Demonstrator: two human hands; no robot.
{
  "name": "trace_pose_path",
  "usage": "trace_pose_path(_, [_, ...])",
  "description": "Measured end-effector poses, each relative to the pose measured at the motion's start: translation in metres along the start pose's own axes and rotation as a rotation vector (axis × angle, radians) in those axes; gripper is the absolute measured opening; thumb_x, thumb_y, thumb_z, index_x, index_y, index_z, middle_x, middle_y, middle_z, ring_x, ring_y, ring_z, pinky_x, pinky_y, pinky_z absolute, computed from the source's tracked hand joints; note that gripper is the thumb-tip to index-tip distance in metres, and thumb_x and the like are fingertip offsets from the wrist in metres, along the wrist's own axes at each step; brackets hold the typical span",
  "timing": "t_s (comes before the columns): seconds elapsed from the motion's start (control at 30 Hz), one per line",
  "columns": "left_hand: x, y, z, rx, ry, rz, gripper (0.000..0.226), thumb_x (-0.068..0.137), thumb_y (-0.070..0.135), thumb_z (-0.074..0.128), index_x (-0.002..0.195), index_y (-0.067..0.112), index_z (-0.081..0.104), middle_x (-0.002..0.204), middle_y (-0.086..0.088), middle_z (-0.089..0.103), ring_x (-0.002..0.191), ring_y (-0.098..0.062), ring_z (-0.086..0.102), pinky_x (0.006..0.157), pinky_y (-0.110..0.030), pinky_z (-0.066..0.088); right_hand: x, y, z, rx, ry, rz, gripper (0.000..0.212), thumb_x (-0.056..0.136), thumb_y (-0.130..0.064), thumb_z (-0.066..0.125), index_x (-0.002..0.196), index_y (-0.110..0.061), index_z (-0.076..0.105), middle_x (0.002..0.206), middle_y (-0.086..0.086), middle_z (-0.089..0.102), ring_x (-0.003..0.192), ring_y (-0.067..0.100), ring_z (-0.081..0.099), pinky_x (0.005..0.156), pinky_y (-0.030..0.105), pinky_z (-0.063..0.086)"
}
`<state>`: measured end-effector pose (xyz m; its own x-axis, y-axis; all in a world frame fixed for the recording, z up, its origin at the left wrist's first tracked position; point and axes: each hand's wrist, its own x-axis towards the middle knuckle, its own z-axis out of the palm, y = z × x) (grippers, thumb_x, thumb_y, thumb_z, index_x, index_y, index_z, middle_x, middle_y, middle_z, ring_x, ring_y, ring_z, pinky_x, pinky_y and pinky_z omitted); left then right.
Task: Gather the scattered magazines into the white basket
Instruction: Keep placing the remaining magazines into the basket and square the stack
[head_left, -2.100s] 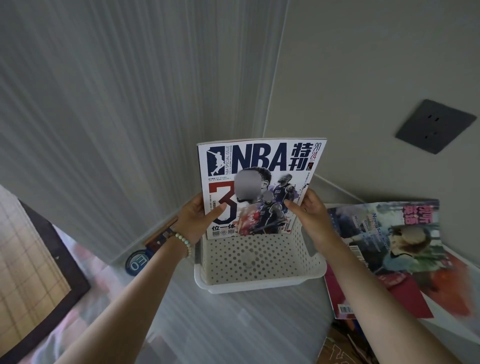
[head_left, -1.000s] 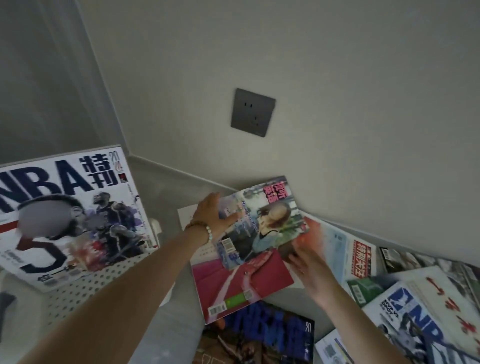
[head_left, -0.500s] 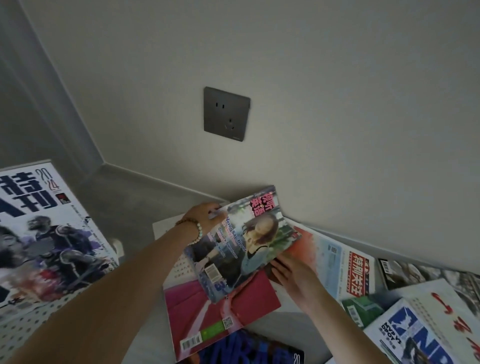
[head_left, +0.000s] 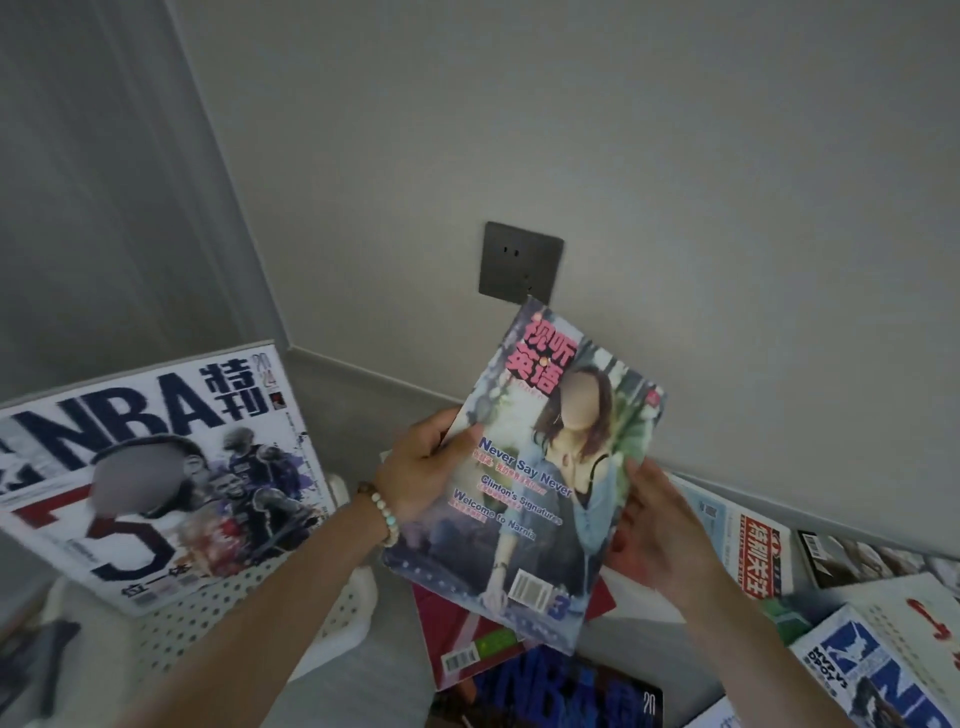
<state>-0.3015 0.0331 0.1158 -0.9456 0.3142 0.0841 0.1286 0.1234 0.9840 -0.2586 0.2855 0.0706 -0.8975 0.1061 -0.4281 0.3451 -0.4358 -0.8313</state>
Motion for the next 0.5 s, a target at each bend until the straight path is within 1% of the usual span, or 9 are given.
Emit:
trace_pose_path(0.1, [-0.032, 0.029, -0.033, -0.093, 0.049, 0.017, 0.014, 0.089, 0.015, 0.051, 0.095, 0.019, 0.064, 0.076, 0.015, 0.069, 0.072, -0.001, 0.06, 0.067, -0.015, 0.048, -0.02, -0.026, 0.044, -0.1, -0.073, -0.183, 0.02, 0.078, -0.031, 0.067, 0.095, -0.021, 0.071, 0.106, 0.01, 0.071, 0.102, 0.028, 0.065, 0.096, 0.049, 0.047])
trace_pose_path(0.17, [-0.055, 0.044, -0.063, -0.053, 0.121, 0.012, 0.019, 0.086, 0.027, 0.059, 0.092, 0.011, 0.067, 0.077, 0.002, 0.064, 0.074, -0.012, 0.055, 0.071, -0.027, 0.046, -0.034, -0.037, 0.079, -0.172, -0.113, -0.305, 0.015, 0.073, -0.031, 0.068, 0.086, -0.026, 0.073, 0.09, 0.0, 0.075, 0.084, 0.014, 0.07, 0.079, 0.032, 0.054])
trace_pose_path(0.23, [-0.082, 0.059, -0.092, 0.03, 0.195, 0.029, 0.043, 0.08, 0.043, 0.063, 0.087, 0.0, 0.065, 0.081, -0.007, 0.053, 0.08, -0.018, 0.046, 0.074, -0.036, 0.038, -0.045, -0.04, 0.114, -0.224, -0.161, -0.388, 0.014, 0.074, -0.032, 0.067, 0.085, -0.025, 0.073, 0.084, -0.002, 0.075, 0.075, 0.011, 0.07, 0.065, 0.022, 0.055])
trace_pose_path(0.27, [-0.094, 0.064, -0.107, 0.051, 0.243, 0.049, 0.039, 0.079, 0.044, 0.062, 0.081, 0.005, 0.067, 0.078, -0.005, 0.054, 0.077, -0.017, 0.047, 0.072, -0.034, 0.04, -0.049, -0.038, 0.131, -0.259, -0.187, -0.426, 0.014, 0.075, -0.032, 0.067, 0.085, -0.023, 0.073, 0.082, -0.001, 0.074, 0.073, 0.012, 0.069, 0.064, 0.022, 0.055])
trace_pose_path(0.3, [-0.107, 0.067, -0.122, 0.119, 0.288, 0.078, 0.026, 0.078, 0.043, 0.06, 0.073, 0.02, 0.069, 0.069, 0.004, 0.059, 0.067, -0.011, 0.052, 0.068, -0.026, 0.044, -0.053, -0.036, 0.147, -0.294, -0.211, -0.463, 0.012, 0.077, -0.031, 0.068, 0.085, -0.022, 0.072, 0.08, -0.002, 0.074, 0.071, 0.011, 0.068, 0.063, 0.022, 0.054])
trace_pose_path(0.37, [-0.136, 0.075, -0.151, 0.445, 0.402, 0.084, 0.021, 0.077, 0.053, 0.055, 0.067, 0.039, 0.067, 0.058, 0.024, 0.064, 0.055, 0.008, 0.057, 0.057, -0.011, 0.048, -0.06, -0.028, 0.178, -0.353, -0.254, -0.538, 0.005, 0.081, -0.024, 0.068, 0.082, -0.024, 0.073, 0.074, -0.007, 0.073, 0.066, 0.004, 0.066, 0.058, 0.015, 0.05])
trace_pose_path(0.43, [-0.16, 0.077, -0.177, 0.549, 0.4, 0.05, 0.015, 0.076, 0.056, 0.056, 0.072, 0.046, 0.067, 0.067, 0.024, 0.068, 0.063, 0.007, 0.063, 0.058, -0.018, 0.052, -0.066, -0.017, 0.206, -0.413, -0.282, -0.613, 0.012, 0.082, -0.019, 0.068, 0.079, -0.029, 0.073, 0.073, -0.013, 0.074, 0.063, -0.003, 0.065, 0.052, 0.007, 0.045])
trace_pose_path(0.47, [-0.17, 0.074, -0.187, 0.537, 0.391, 0.047, 0.011, 0.077, 0.047, 0.059, 0.069, 0.049, 0.065, 0.065, 0.024, 0.067, 0.061, 0.006, 0.062, 0.057, -0.014, 0.049, -0.068, -0.011, 0.218, -0.448, -0.307, -0.649, 0.016, 0.082, -0.017, 0.068, 0.078, -0.032, 0.073, 0.074, -0.015, 0.074, 0.062, -0.004, 0.064, 0.052, 0.005, 0.044])
trace_pose_path(0.5, [-0.178, 0.068, -0.197, 0.564, 0.416, 0.046, 0.02, 0.079, 0.037, 0.061, 0.063, 0.051, 0.063, 0.061, 0.023, 0.066, 0.059, 0.006, 0.061, 0.054, -0.008, 0.045, -0.07, -0.003, 0.229, -0.483, -0.339, -0.681, 0.019, 0.082, -0.015, 0.068, 0.078, -0.033, 0.072, 0.075, -0.016, 0.074, 0.063, -0.005, 0.064, 0.055, 0.006, 0.045])
